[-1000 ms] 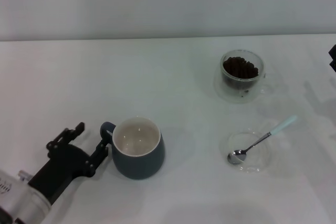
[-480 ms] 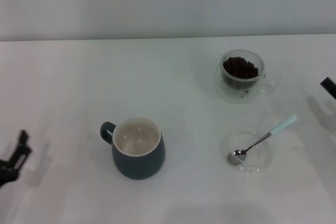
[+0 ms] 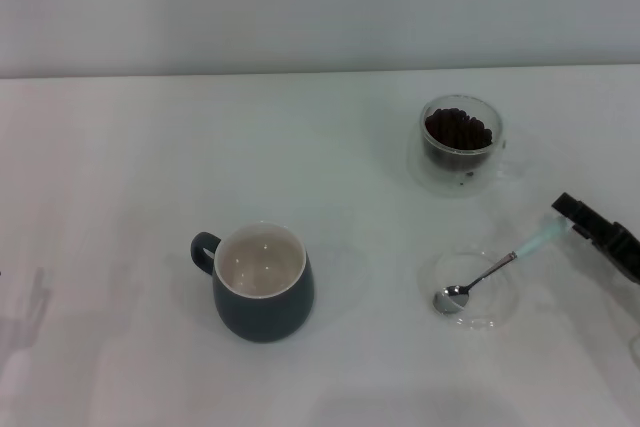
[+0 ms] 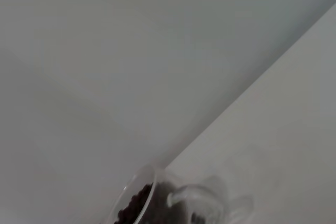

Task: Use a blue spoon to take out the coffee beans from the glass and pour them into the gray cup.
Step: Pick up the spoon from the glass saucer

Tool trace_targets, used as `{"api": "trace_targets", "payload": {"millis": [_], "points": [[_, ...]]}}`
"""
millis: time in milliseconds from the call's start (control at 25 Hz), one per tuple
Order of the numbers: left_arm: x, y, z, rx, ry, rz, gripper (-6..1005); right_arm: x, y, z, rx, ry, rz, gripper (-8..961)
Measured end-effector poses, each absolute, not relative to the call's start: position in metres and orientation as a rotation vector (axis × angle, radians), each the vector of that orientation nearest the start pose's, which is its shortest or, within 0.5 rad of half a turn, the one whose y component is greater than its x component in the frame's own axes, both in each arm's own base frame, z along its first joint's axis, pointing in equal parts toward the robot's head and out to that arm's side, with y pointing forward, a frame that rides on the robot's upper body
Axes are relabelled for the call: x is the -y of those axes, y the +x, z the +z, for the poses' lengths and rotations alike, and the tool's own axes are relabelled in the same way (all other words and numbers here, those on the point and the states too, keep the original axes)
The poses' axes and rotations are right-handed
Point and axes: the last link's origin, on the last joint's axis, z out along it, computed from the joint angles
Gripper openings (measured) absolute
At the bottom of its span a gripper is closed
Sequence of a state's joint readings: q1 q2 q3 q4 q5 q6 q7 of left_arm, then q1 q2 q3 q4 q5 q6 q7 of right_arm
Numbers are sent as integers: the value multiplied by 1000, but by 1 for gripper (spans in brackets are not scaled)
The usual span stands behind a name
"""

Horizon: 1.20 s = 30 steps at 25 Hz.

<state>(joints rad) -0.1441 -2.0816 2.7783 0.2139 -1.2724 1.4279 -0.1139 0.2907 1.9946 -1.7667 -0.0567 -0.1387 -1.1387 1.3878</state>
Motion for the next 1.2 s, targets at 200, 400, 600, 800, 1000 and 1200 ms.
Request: {"api": "trace_targets", "payload": {"millis": [200,400,600,800,1000,1200], "points": [[-219,-365,-22,602,-1503,-702,872,-263,389,-21,-1624,-1548,1070,709],[-220,-364,-22,601,-1502,-704,871,-266,383,-26,-1641,-1592,1063,687],[-221,-364,-21,600,-1501,-705,870,-265,383,-28,-1662,-1587,1069,630],[-222,-364,-21,599,-1501,-706,869,-262,385,-27,-1694,-1546,1088,519],[-222,-363,-21,596,-1500,-709,869,-262,384,-26,-1700,-1543,1103,387],[-223,-363,-21,595,-1500,-710,868,-262,381,-25,-1692,-1553,1129,209]]}}
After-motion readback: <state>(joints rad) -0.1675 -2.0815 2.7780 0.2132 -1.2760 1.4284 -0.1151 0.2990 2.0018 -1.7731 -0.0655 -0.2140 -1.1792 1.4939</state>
